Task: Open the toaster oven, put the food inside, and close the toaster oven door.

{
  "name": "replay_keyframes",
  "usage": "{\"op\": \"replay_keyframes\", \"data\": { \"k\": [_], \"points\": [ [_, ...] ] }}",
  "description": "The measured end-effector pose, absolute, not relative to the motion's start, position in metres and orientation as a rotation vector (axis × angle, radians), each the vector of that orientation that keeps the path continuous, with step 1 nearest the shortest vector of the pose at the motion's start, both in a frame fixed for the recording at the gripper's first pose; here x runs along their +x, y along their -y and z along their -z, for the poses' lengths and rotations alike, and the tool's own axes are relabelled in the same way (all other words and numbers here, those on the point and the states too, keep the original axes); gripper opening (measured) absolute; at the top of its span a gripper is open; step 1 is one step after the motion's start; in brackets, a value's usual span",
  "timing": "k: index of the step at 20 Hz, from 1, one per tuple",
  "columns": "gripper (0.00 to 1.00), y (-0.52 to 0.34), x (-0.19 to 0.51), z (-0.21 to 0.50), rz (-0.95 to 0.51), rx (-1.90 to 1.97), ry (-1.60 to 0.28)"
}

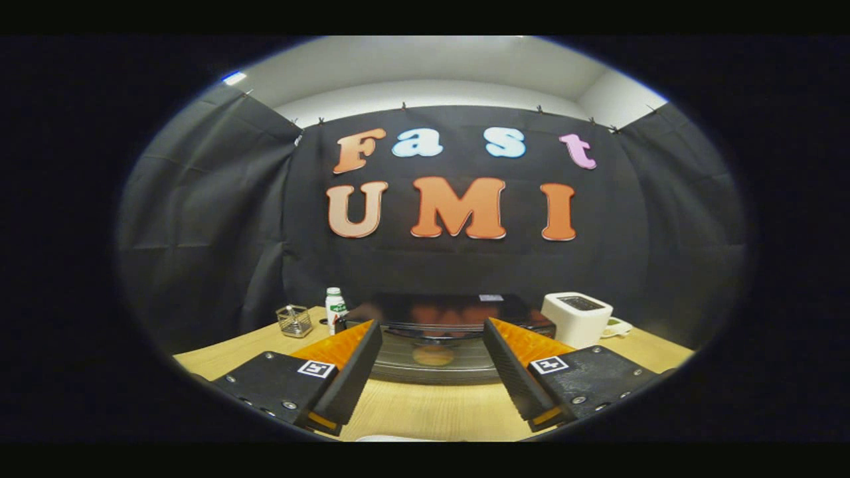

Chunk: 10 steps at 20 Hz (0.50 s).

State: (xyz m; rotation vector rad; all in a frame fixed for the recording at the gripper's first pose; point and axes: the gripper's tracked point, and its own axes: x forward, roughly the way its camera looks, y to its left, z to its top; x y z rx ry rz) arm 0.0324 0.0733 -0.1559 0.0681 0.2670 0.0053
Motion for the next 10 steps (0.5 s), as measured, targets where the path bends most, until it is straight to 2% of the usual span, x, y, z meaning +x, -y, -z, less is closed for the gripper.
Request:
{"op": "replay_keyframes", "data": {
  "k": [10],
  "points": [
    [0.96,-0.002,-0.057,0.100,0.027,0.079,-0.147]
  ]
}}
